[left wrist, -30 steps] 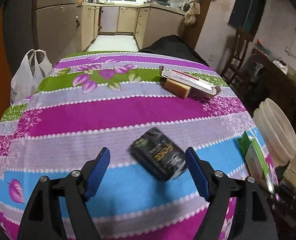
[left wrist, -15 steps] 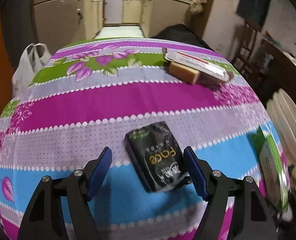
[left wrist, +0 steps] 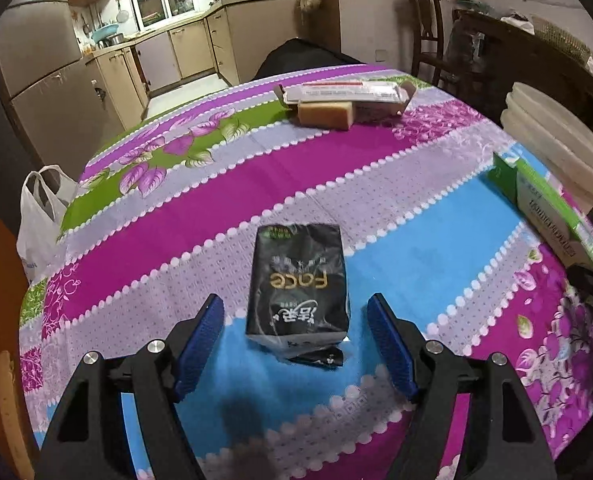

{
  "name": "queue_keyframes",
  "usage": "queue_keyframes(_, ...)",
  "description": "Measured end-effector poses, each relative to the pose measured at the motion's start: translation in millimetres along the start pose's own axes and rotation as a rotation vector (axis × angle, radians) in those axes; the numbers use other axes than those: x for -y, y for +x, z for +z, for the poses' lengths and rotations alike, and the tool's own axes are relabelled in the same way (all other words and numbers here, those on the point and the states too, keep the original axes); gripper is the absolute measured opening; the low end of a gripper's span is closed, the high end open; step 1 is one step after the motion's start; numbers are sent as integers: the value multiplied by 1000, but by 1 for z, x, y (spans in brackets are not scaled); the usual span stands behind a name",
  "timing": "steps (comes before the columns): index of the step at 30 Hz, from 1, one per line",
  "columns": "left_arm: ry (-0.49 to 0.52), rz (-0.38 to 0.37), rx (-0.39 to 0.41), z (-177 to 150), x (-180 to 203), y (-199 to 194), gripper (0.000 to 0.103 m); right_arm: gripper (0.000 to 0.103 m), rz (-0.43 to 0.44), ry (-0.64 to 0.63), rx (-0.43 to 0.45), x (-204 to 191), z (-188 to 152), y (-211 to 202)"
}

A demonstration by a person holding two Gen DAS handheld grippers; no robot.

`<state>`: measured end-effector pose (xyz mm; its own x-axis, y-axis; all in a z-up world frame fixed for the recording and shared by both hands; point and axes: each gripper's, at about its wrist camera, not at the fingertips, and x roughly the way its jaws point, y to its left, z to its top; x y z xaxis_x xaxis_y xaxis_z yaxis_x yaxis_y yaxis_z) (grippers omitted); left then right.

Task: Collect trash
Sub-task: 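Grasp the black Face snack bag with the left tool while the right tool holds the green box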

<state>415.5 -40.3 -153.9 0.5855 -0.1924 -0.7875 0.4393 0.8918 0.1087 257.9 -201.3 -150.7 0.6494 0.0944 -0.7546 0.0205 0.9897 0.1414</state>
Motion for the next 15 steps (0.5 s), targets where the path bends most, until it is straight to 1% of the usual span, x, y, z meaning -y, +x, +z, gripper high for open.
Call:
queue_keyframes(2, -4, 9, 4, 1, 0, 2, 74, 37, 1, -18, -14, -2, -1, 2)
queue_keyframes(3, -12, 9, 3, 2, -1, 2, 74, 35, -9, -29, -12, -3, -1, 2)
queue_keyframes(5, -27, 14, 5, 3, -3, 4, 68, 28, -6, -33, -13, -4, -2, 2)
queue_keyframes(7, -51, -1, 5, 3, -6, 4, 50, 23, -7, -26, -9, -4, -3, 2)
queue_keyframes(8, -64, -12, 1, 4, -7, 4, 46, 23, -6, -25, -6, -4, -3, 1)
queue_keyframes(9, -73, -12, -2, 4, -8, 4, 45, 23, -7, -22, -4, -4, -3, 1)
queue_keyframes(11, -78, 11, -3, 5, -7, 4, 44, 23, 2, -9, -1, -4, -4, 1)
queue_keyframes(15, -92, 45, 5, 10, -4, -5, 39, 23, 14, 6, 15, -4, -2, -4)
